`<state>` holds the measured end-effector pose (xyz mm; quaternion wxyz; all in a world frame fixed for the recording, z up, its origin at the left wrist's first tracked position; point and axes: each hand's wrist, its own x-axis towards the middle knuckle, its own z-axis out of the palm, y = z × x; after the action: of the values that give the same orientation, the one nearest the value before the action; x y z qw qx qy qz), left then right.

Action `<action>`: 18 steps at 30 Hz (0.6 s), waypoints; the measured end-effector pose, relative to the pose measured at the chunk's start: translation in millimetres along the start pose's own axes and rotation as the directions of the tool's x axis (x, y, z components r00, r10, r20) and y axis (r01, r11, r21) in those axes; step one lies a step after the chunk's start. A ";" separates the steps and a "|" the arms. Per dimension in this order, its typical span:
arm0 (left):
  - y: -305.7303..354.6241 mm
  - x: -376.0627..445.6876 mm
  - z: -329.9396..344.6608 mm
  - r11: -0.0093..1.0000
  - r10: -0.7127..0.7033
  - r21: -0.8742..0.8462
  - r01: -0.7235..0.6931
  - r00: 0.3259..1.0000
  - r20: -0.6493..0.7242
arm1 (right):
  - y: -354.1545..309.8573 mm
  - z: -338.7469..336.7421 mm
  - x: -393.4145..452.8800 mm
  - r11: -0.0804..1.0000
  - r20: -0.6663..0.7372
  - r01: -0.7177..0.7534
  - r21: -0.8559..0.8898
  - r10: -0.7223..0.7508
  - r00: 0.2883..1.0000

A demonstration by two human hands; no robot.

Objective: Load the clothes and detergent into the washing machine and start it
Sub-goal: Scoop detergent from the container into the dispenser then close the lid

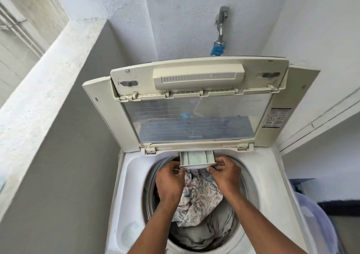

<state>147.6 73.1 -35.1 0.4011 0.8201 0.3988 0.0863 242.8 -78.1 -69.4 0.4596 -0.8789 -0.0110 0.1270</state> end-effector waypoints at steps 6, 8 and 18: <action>-7.7 8.1 10.1 0.998 -0.049 -0.025 0.049 0.998 0.034 | 13.7 6.9 0.7 0.998 -0.044 0.019 0.056 -0.016 0.999; -8.2 11.4 11.4 0.997 -0.064 -0.040 0.066 0.997 0.034 | 16.4 9.0 1.4 0.998 -0.042 0.028 0.061 -0.025 0.999; -7.0 23.0 19.9 0.989 -0.081 -0.125 0.076 0.996 -0.034 | 7.0 13.7 10.0 0.994 -0.085 0.053 0.098 -0.045 0.995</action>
<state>168.1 80.5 -57.5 0.4466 0.7755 0.4322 0.1109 248.6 -69.8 -84.7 0.5063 -0.8586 -0.0073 0.0797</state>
